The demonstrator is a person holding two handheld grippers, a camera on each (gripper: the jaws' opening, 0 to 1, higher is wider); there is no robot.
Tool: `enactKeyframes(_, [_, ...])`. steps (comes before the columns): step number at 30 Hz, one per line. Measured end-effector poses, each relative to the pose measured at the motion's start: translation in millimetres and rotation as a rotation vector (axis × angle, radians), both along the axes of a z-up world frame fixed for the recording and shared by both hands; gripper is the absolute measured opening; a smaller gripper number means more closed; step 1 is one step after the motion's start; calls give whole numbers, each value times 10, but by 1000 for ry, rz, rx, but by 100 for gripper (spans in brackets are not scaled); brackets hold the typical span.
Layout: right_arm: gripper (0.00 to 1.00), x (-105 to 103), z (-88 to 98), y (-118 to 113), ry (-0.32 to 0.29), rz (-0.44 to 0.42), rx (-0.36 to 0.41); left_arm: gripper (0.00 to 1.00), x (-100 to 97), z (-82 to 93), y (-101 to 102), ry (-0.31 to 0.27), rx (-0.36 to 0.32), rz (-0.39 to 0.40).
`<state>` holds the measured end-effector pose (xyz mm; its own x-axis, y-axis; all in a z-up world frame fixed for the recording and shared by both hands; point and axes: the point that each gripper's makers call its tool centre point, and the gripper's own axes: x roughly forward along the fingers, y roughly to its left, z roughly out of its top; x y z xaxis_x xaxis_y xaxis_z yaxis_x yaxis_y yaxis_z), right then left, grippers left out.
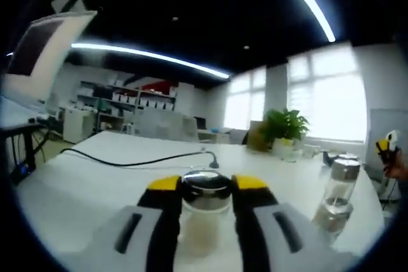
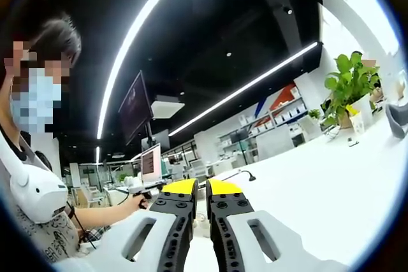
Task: Rotate the seasoning bottle until the label or dispensing opening points toward the visible target arrow and the bottle remains upright within the marked orientation range
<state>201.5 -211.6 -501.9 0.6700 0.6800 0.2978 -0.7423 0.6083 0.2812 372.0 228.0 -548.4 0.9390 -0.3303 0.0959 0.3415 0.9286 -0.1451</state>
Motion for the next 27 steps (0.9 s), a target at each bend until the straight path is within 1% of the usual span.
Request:
enactKeyframes(7, [3,-19,23,33,-6,8,-2,31,-361,132,11,-30,-19,-8])
enactKeyframes(10, [3,-26,32,42,-9,11,-2,31,-524,125,15,-30,-16,-13])
enactKeyframes(13, [3,-25,46,33,-14,7,-3,31,-639,84,13,-20,-20,-18])
enactKeyframes(15, [3,-23,59,24,-16,5,0,31,-703,31,9,6,-37,-22])
enactKeyframes(19, [3,-32,70,50,-19,8,-5,31,-818,-17,-41,11,-29,-34])
enactKeyframes(22, [3,-33,82,59,-22,9,-8,31,-895,-1,-91,-1,-42,-49])
enactKeyframes(24, [3,-32,98,55,-25,10,-4,31,-934,4,-134,-9,-14,-54])
enactKeyframes(27, [3,-36,119,59,-31,11,-6,31,-976,-22,-175,-3,8,-65])
